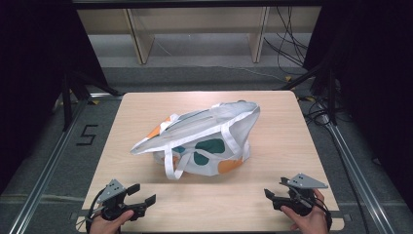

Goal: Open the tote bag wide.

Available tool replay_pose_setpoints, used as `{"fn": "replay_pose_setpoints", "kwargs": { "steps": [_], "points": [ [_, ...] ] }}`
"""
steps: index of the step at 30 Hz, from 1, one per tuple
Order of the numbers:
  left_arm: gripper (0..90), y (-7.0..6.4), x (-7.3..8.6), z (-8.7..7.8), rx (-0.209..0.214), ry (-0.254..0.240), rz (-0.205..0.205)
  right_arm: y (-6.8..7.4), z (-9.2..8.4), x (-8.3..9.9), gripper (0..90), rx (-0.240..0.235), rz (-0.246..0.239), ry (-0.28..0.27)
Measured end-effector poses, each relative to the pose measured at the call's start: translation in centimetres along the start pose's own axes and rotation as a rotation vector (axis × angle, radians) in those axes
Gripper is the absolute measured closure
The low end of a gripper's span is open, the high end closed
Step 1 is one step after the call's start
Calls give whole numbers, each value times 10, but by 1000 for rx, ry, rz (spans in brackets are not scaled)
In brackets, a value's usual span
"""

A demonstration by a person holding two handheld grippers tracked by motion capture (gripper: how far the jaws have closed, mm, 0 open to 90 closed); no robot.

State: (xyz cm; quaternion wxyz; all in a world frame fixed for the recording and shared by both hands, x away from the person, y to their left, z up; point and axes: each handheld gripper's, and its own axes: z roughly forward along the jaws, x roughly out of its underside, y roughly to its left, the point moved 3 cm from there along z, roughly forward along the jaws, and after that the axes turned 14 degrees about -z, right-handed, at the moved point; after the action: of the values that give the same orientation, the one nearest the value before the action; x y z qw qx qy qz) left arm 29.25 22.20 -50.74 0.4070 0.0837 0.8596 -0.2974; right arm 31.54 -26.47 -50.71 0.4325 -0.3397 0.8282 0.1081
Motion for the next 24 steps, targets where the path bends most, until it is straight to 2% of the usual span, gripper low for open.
{"fn": "replay_pose_setpoints", "kwargs": {
  "steps": [1, 3, 4, 9, 12, 13, 16, 19, 20, 21, 22, 23, 24],
  "points": [
    [201, 0, 0, 0, -1, -2, -2, 3, -1, 0, 238, -2, 30, 8],
    [201, 0, 0, 0, -2, -3, -2, 2, -1, 0, 239, -2, 27, 7],
    [201, 0, 0, 0, 0, -3, 0, -2, -2, 0, 244, 12, -19, 2],
    [203, -1, 0, 0, 12, -17, -6, -2, -2, -1, 250, 14, -22, -7],
    [207, 0, -1, 0, 11, -10, 9, -2, -3, -2, 252, 20, -24, -15],
    [213, -1, 0, 0, 21, -7, -11, -2, -3, -2, 252, 19, -24, -15],
    [255, 0, -1, 0, 41, -4, -1, -3, -3, -3, 253, 22, -18, -30],
    [300, 0, -2, 0, 35, -4, 2, -3, -3, -4, 254, 24, -9, -44],
    [317, 0, -3, -1, 38, -4, 10, -4, -3, -5, 253, 27, -21, -44],
    [348, 0, -3, -1, 46, -3, 17, -3, -3, -6, 253, 27, -19, -53],
    [424, -2, -4, -1, 52, -7, 5, -3, -3, -11, 260, 27, -34, -55],
    [424, -3, -5, -1, 68, -4, 23, -3, -3, -11, 260, 27, -34, -55],
    [474, -3, -6, -1, 70, -4, 41, -3, -2, -13, 283, 16, -37, -74]
  ]
}}
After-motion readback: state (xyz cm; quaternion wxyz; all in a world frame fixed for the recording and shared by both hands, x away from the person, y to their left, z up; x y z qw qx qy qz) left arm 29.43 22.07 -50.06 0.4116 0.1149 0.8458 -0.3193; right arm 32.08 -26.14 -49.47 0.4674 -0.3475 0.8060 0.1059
